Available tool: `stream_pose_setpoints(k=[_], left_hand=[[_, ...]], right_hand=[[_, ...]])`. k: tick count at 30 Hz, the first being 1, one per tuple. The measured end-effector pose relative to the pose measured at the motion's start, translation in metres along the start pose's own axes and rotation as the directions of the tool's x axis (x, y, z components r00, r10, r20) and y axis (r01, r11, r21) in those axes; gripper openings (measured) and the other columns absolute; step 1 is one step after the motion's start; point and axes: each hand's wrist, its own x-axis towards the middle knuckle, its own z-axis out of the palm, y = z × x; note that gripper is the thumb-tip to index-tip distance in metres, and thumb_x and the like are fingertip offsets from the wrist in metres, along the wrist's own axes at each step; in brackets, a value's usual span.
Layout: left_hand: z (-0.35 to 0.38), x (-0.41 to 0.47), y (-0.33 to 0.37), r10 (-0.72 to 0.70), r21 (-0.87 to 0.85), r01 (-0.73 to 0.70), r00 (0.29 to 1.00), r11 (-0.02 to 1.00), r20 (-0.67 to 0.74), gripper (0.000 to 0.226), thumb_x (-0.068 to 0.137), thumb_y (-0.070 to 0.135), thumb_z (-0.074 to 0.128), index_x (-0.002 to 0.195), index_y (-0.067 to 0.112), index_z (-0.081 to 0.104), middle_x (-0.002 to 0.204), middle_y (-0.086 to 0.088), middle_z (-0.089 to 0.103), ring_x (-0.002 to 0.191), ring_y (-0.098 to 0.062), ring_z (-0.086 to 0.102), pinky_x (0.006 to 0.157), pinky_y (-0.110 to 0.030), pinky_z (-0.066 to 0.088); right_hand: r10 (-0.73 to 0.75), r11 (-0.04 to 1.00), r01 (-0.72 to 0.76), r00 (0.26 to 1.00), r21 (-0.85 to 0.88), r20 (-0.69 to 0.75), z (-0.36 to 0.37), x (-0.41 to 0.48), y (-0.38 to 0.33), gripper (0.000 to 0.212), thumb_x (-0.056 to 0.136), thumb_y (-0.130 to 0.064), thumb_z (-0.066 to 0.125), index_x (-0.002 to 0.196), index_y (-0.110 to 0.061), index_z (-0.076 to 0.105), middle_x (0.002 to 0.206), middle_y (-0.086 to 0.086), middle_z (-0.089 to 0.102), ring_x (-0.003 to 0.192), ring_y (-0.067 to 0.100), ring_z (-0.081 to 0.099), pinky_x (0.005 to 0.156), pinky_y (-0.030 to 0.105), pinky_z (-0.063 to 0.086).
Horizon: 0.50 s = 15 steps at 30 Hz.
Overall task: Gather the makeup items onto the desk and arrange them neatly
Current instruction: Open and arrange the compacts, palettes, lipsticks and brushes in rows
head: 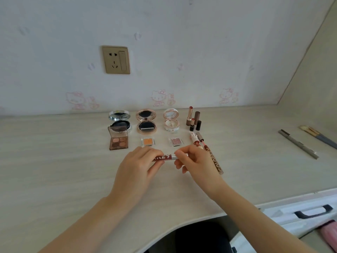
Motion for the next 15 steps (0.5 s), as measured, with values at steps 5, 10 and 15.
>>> stream_pose_setpoints(k=[5, 10, 15], left_hand=[[0.005, -0.006, -0.009, -0.005, -0.046, 0.009, 0.997, 0.999, 0.08, 0.028, 0.089, 0.042, 0.049, 0.099, 0.022, 0.066, 0.091, 0.013, 0.061, 0.083, -0.011, 0.056, 0.07, -0.032, 0.048], [0.005, -0.006, -0.011, -0.021, -0.134, 0.034, 0.995, 0.99, 0.094, 0.033, 0.088, 0.043, 0.049, 0.1, 0.019, 0.069, 0.088, 0.012, 0.063, 0.082, -0.008, 0.057, 0.072, -0.027, 0.045], [0.004, -0.006, -0.012, -0.047, -0.185, 0.06, 0.996, 0.981, 0.074, 0.034, 0.088, 0.043, 0.05, 0.101, 0.019, 0.071, 0.086, 0.012, 0.064, 0.082, -0.005, 0.056, 0.073, -0.024, 0.045]], right_hand=[[-0.031, 1.0, 0.031, 0.999, 0.004, -0.009, 0.006, 0.0, 0.014, 0.009, 0.09, -0.017, 0.062, 0.082, -0.014, 0.066, 0.063, -0.004, 0.066, 0.062, 0.006, 0.06, 0.062, 0.019, 0.048], [-0.136, 0.991, 0.136, 0.991, -0.021, -0.001, 0.003, -0.002, 0.02, 0.007, 0.088, -0.011, 0.064, 0.083, -0.016, 0.066, 0.077, -0.007, 0.067, 0.069, 0.008, 0.062, 0.072, 0.023, 0.052], [-0.211, 0.977, 0.211, 0.977, 0.013, 0.017, 0.002, -0.005, 0.023, 0.019, 0.084, 0.003, 0.063, 0.086, -0.015, 0.06, 0.099, -0.014, 0.064, 0.095, 0.006, 0.063, 0.08, 0.021, 0.052]])
